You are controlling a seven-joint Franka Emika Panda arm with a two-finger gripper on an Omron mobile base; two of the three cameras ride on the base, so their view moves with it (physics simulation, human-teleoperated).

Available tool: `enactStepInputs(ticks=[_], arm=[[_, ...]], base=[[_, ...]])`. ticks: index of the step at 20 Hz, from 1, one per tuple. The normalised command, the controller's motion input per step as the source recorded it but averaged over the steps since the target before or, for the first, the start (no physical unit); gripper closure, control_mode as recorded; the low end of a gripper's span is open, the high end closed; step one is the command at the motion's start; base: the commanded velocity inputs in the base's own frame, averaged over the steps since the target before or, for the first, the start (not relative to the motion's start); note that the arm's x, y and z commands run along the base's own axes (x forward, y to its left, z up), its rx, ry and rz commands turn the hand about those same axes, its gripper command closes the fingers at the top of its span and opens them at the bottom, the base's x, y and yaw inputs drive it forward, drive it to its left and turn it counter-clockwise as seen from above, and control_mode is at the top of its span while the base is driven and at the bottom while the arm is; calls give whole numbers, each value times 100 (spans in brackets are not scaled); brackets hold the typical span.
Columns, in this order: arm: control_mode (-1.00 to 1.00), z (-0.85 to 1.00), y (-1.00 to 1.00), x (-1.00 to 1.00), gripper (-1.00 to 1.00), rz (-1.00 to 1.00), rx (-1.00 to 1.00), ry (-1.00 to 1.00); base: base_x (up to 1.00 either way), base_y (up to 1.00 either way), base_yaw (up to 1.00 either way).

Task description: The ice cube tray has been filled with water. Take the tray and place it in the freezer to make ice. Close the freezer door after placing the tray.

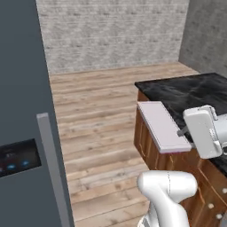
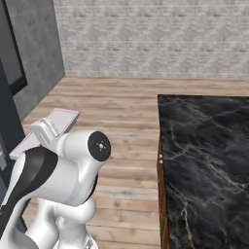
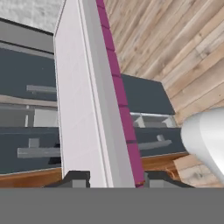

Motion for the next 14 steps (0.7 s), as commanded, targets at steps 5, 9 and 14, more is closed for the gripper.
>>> enactStepInputs(ticks=[5,9,14], arm=[[100,0,0,0,100,0,0,0],[100,0,0,0,100,0,0,0],[100,0,0,0,100,0,0,0]], base=[[100,-26,24],[100,-33,38],[100,-5,53]])
